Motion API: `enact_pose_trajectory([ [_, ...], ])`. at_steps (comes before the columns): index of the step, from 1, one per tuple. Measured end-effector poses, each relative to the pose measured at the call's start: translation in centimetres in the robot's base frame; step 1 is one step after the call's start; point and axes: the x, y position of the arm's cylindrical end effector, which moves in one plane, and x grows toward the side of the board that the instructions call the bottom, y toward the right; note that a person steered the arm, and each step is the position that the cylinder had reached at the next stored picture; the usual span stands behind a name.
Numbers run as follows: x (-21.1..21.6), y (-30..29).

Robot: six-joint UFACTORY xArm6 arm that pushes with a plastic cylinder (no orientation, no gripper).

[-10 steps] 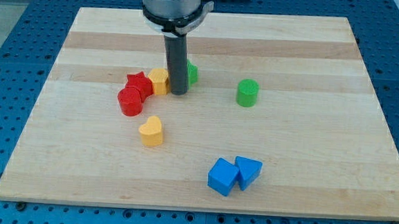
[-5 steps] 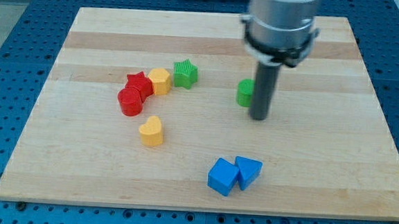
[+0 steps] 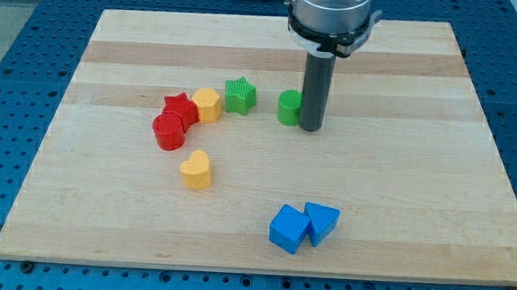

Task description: Place the green circle close to the green star

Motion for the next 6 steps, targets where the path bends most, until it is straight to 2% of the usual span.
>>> enact_pose_trajectory([
  [6, 0.9, -3.7],
])
